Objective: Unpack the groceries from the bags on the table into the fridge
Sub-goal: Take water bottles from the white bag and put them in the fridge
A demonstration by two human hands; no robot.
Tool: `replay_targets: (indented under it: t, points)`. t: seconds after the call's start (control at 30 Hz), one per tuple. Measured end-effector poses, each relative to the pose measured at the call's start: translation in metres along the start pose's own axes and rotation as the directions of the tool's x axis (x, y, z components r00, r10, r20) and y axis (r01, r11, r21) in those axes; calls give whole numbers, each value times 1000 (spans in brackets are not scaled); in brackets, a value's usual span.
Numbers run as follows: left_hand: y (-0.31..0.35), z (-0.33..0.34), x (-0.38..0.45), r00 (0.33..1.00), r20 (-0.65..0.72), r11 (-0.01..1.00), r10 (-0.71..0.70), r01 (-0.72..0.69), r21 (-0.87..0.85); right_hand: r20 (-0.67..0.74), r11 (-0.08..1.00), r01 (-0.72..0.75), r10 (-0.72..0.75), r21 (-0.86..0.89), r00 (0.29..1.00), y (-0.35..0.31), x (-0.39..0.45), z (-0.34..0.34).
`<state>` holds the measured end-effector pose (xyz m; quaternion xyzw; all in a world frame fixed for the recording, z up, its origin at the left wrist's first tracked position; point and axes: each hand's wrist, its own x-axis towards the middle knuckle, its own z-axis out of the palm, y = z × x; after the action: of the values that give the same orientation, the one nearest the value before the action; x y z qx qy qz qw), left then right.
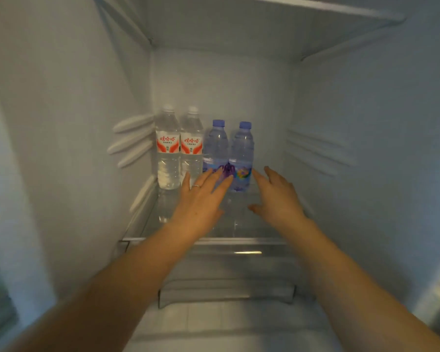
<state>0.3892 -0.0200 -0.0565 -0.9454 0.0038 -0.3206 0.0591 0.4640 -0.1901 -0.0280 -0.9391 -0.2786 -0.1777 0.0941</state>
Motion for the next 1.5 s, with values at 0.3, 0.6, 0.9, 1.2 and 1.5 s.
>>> replay_targets:
  t: [0.3, 0.6, 0.9, 1.2, 1.5]
  points:
    - [26, -46, -107, 993, -24, 981, 118, -121, -150, -50, 989, -133, 129, -70, 990, -47, -152, -26]
    - [96, -84, -268, 909, 225, 909, 350, -271, -317, 119, 927, -367, 374, -77, 920, -92, -364, -29]
    - [206, -106, -392, 702, 360, 775, 614, -454, -439, 261, 715, -695, 687, -74, 678, -95, -575, -23]
    - [371, -142, -500, 467, 329, 566, 820, -580, -586, 308, 449, -880, 868, -156, 389, -54, -789, -54]
    - [549, -199, -588, 408, 293, 491, 865, -563, -665, 335, 333, -913, 910, -234, 246, 15, -968, -115]
